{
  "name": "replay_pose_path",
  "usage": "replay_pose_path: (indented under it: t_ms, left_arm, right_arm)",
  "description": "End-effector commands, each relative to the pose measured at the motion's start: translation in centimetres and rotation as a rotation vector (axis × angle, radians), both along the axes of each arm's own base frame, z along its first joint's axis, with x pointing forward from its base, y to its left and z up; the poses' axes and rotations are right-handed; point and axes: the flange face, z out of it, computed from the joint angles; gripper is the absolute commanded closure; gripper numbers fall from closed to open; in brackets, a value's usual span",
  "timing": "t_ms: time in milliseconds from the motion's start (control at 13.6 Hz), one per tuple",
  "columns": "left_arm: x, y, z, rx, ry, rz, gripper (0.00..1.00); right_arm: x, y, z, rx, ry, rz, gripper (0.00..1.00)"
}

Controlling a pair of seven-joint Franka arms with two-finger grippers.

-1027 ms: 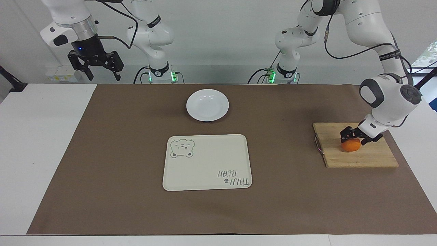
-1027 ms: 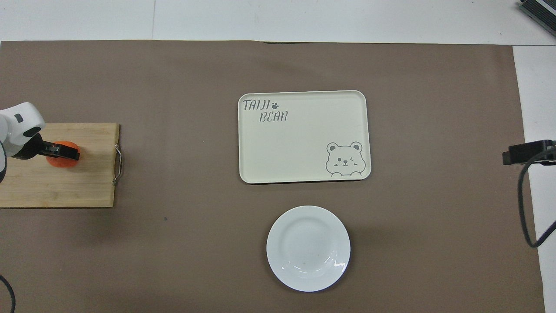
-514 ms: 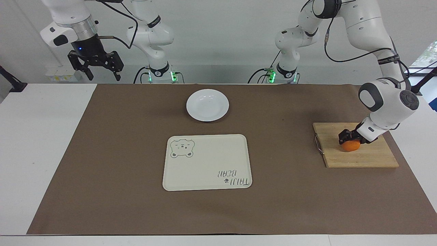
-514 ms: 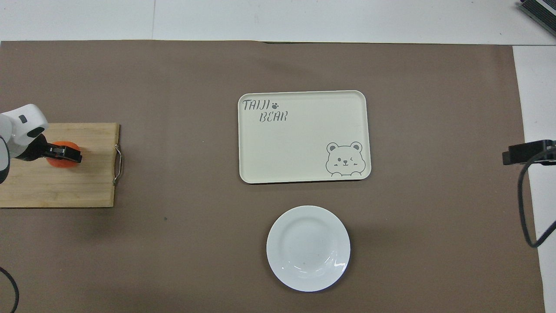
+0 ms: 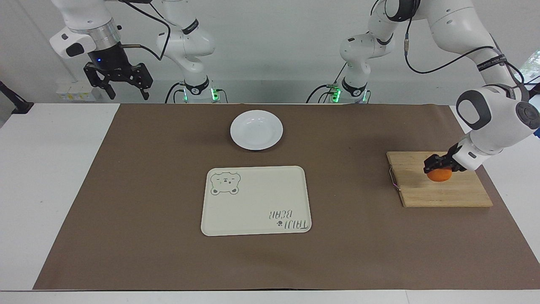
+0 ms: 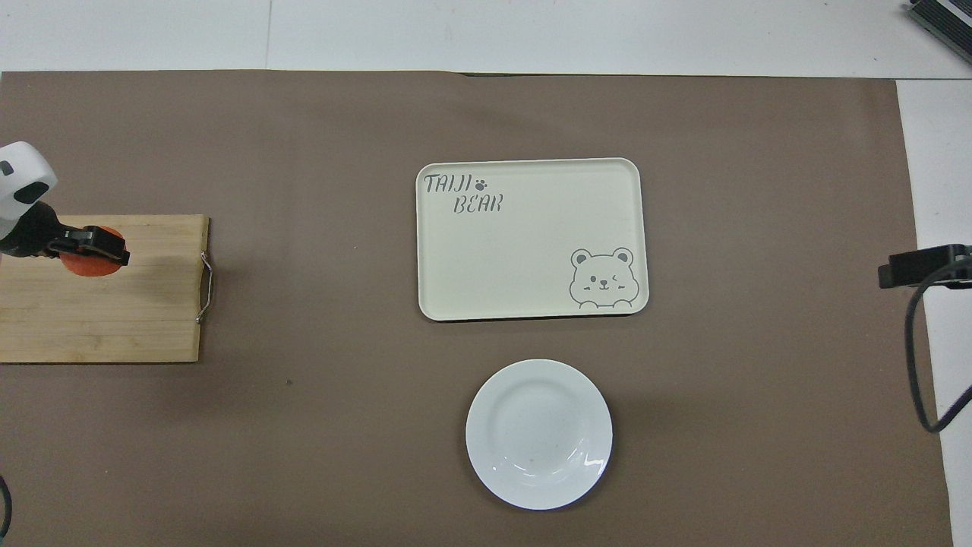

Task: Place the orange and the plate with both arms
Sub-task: 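Close the left gripper on the orange and lift it, then carry the orange with the left gripper over the white plate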

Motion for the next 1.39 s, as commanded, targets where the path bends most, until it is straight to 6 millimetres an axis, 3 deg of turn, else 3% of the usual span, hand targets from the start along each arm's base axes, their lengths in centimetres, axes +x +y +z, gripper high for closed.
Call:
replay_pose_path:
  t_ms: [0,147,440,880,1320]
  left_arm:
    - [-1.2,-3.1,4.9,0.013,0.002,0.040,1.00]
    - [-2.1,-6.8,8.1,0.033,-0.010,0.052,1.00]
    - [-3.8,-10.4,13.6,0.047,-0.067,0.077,1.00]
    - [-6.2,-14.2,16.1,0.057,-0.055,0.073,1.00]
    - [-9.2,-21.4,18.5,0.051,-0.058,-0.089,1.00]
  right_arm:
    - [-0.5,0.0,0.0,-0.008,-0.001,0.011,0.00]
    - [-0.5,-0.2,0.0,-0.008,-0.001,0.008,0.00]
    - [-0.5,-0.1,0.0,-0.008,-0.001,0.009,0.00]
    - [-0.5,-0.1,0.0,-0.008,-0.001,0.009,0.00]
    - [-0.5,0.0,0.0,-0.008,0.000,0.011,0.00]
